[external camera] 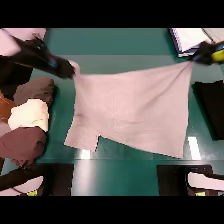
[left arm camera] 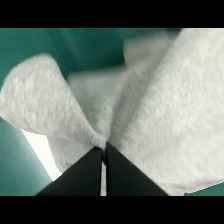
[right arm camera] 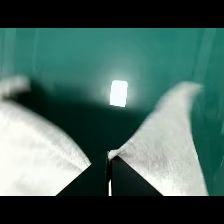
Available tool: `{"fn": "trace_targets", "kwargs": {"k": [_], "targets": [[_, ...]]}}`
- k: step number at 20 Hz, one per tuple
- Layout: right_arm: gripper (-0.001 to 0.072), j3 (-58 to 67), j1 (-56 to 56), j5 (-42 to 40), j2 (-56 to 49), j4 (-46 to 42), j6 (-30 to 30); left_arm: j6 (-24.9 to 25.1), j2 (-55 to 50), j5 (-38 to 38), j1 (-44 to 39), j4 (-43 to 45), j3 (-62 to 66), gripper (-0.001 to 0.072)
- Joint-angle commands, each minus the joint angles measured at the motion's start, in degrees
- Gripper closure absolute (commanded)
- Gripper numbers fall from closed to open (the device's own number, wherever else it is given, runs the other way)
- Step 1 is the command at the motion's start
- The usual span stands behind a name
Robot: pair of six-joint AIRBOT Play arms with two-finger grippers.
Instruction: Fold the shirts.
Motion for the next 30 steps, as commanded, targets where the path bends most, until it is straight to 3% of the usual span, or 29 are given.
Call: {"fn": "trace_targets", "kwargs": {"k": [1,5,7,8,9,10,11,15,17,22,25,29,30], "targets": [[0.0702,-3.69,1.95,-0.81,-9.07,-2.58,0.68,1.81,-10.84,6.34,0.04,-0.44,-6.56,0.0686],[0.0701,-3.65,1.31,-6.69,-10.14,-2.36,0.68,1.81,-13.60,18.21,0.04,0.42,-6.14,0.0682],[0.0701,-3.45,0.55,-10.56,-9.42,-2.27,0.68,0.96,-13.62,20.09,0.83,0.76,-3.10,0.0228],[0.0700,-2.27,0.15,-10.40,-9.49,-2.25,0.68,-0.35,-13.60,19.26,1.99,0.74,-0.98,0.0179],[0.0634,-0.79,-0.04,-10.01,-9.46,-2.25,0.46,-1.09,-13.60,17.88,3.41,0.68,1.07,0.0179],[0.0382,1.07,-0.39,-8.92,-9.46,-2.29,0.44,-1.66,-13.60,14.80,5.49,0.59,3.37,0.0179],[0.0291,3.10,-0.70,-6.67,-9.44,-1.99,0.31,-1.64,-13.57,10.64,7.58,0.22,5.18,0.0179],[0.0291,2.58,-1.42,4.31,-6.60,0.72,-4.70,2.16,-12.48,-3.50,15.72,-8.90,0.79,0.0179],[0.0291,-4.55,-1.42,3.17,-1.88,0.72,-5.38,4.74,-10.45,-2.38,17.20,-13.49,-7.76,0.0180],[0.0291,-17.75,-1.42,-2.29,7.80,0.72,-5.42,7.72,-7.43,4.44,17.00,-15.17,-25.59,0.0179],[0.0292,-21.00,-1.42,-3.15,10.14,0.74,-5.42,12.00,-7.48,5.70,16.98,-20.65,-29.38,0.0179],[0.0292,-21.79,-1.42,-2.58,10.36,0.70,-5.42,12.37,-7.48,7.50,14.43,-20.68,-30.91,0.0181],[0.0291,-21.81,-1.46,-2.27,10.36,0.61,-5.42,12.31,-7.48,7.72,13.66,-20.70,-30.84,0.0295]]}}
